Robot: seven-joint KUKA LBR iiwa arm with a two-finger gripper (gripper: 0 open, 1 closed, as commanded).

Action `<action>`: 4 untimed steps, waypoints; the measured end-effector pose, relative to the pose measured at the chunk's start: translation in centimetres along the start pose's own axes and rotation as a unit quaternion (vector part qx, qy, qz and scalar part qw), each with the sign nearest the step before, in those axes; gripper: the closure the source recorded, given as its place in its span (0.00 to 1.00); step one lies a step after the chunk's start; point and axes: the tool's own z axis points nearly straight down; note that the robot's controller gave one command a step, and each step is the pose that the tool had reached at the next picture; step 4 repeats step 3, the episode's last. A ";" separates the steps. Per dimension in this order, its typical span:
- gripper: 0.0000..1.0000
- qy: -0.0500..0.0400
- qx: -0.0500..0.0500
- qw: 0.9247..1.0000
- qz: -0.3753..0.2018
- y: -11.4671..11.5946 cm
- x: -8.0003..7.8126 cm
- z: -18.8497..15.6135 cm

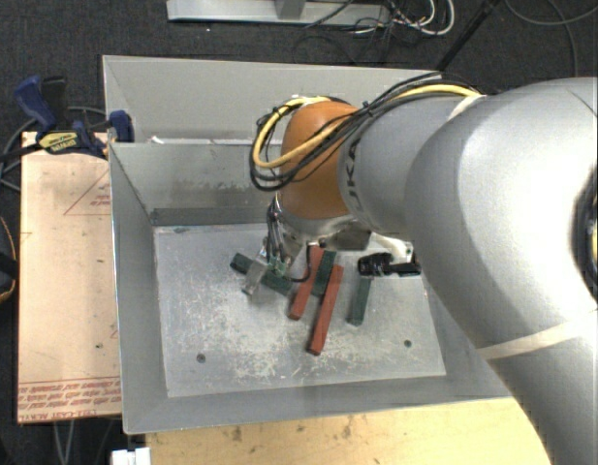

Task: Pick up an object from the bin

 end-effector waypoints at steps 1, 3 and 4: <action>1.00 0.000 0.000 1.000 0.000 0.0 0.0 -0.8; 1.00 -0.002 -0.002 1.000 -0.002 0.3 -0.3 -11.2; 1.00 -0.002 -0.002 1.000 -0.002 0.3 -0.3 -11.2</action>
Offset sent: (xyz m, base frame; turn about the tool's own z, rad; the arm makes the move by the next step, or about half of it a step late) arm 0.0000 0.0000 0.0083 0.0000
